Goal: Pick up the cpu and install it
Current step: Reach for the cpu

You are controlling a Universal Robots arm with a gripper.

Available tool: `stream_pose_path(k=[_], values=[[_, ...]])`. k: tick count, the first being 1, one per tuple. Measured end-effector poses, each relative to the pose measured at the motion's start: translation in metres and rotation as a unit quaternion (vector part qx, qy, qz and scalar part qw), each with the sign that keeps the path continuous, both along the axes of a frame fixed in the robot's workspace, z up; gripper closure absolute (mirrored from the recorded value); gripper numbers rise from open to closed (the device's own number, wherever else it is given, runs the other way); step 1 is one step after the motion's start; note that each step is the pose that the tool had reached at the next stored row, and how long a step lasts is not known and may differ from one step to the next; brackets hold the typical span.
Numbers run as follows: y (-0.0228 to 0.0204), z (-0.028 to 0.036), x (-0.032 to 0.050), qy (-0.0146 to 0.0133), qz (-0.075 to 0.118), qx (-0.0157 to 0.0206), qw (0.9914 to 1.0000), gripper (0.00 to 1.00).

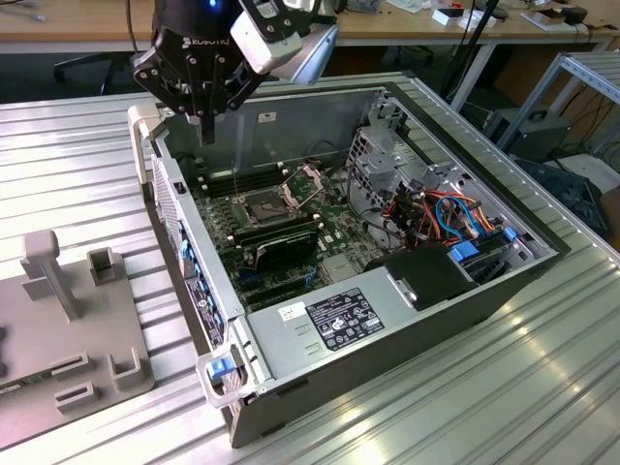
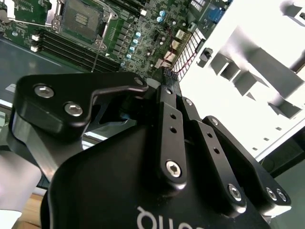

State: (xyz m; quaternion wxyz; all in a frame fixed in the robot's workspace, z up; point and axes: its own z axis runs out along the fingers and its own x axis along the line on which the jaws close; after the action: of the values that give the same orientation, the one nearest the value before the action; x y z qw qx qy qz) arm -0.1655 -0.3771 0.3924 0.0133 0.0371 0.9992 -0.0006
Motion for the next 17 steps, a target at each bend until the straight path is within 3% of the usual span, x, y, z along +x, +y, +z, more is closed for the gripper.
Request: stream_pose_path(k=[10,17], values=[[0.0,0.0,-0.0018,0.0,0.0,0.0,1.0,0.89],[0.0,0.0,-0.0082,0.0,0.0,0.0,1.0,0.89]])
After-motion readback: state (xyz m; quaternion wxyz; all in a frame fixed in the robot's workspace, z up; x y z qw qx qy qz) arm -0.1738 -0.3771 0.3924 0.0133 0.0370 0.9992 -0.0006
